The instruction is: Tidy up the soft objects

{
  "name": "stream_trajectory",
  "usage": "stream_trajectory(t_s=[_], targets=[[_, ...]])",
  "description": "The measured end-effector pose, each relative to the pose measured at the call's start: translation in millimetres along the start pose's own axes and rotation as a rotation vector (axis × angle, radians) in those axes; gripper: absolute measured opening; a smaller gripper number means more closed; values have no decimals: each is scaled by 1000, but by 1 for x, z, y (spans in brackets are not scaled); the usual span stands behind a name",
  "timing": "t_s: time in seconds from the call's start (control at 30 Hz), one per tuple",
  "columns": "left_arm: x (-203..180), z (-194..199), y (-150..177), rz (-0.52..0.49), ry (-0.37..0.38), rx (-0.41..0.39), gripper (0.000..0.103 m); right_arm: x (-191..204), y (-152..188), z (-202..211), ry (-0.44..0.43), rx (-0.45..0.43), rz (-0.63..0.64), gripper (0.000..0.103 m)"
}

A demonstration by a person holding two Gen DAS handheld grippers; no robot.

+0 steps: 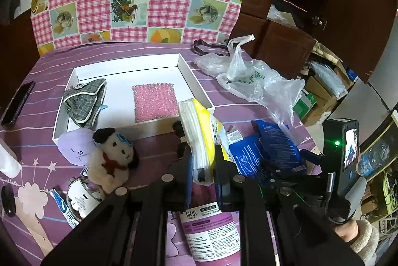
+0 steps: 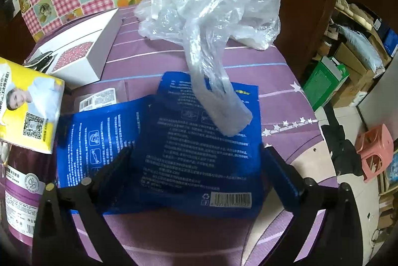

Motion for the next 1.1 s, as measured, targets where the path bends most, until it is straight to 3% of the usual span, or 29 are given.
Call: stream_trajectory(t_s=[0.17, 0.3, 0.4, 0.5, 0.53, 0.6, 0.7, 0.83, 1.1], targets=[[0, 0, -1, 0, 2, -2, 13, -15, -2, 2, 36, -11, -39, 69], [-1, 0, 0, -4, 4, -5, 13, -18, -2, 3, 32, -23, -37, 66], [-2, -1, 1, -12, 4, -5, 13, -22, -3, 4, 43, -28, -53, 54], [-2, -2, 2, -13, 9, -3, 13, -29, -3, 6, 17, -28, -88, 32], [-1, -2, 2, -11, 10, -2, 13, -30, -3, 8, -24, -26, -109, 14], [-1, -3, 3, -9, 13, 0, 13, -28, -1, 9, -119, -3, -155, 13], [-1, -4, 3, -9, 13, 1, 13, -27, -1, 12, -120, -10, -149, 9], [0, -3, 3, -11, 20, -6, 13, -20, -3, 27, -163, -42, -144, 8], [-3, 5, -1, -6, 53, -32, 13, 5, -5, 52, -156, -95, -73, 8]])
Point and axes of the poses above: each gripper's, at about its wrist camera, not at the fingertips, and z roughly against the way its jaws point, x to its left, y to its underside, the point moved 8 cm from there along -z, roughly the way its jaws point, and after that the axes turned 10 degrees about y, right-handed, at the moved point
